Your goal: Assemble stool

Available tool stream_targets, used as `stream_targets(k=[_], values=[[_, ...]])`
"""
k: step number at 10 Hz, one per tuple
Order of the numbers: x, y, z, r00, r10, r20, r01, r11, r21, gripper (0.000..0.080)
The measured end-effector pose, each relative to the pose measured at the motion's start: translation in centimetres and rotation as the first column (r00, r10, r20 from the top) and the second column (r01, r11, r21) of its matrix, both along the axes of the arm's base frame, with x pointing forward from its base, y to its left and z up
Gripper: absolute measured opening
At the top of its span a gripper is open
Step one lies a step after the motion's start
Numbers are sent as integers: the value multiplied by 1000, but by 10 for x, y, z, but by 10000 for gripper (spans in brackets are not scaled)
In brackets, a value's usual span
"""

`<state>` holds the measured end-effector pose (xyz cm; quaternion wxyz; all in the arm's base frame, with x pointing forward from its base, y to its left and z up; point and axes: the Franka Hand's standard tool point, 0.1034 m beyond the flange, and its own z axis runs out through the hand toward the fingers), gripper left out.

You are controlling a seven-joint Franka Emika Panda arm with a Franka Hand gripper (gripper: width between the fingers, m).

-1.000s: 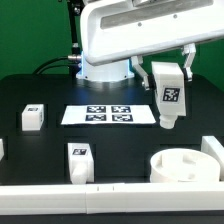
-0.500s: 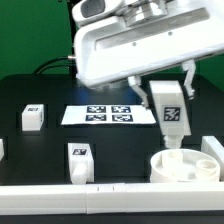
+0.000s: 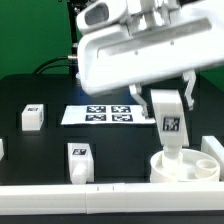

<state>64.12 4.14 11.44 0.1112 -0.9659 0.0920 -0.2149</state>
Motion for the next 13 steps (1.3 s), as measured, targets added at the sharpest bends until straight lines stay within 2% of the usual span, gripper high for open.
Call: stream_targets(k=[2,8,11,13], values=[[-3,5,-16,1000,-8,-15,8,1000,3,323],[-10,7,-38,1000,-17,-23,17,1000,-10,324],[-7,8,-39,997,-44,60,48,997,-56,324],[-9,8,-39,997,-47,63,51,997,-60,324]])
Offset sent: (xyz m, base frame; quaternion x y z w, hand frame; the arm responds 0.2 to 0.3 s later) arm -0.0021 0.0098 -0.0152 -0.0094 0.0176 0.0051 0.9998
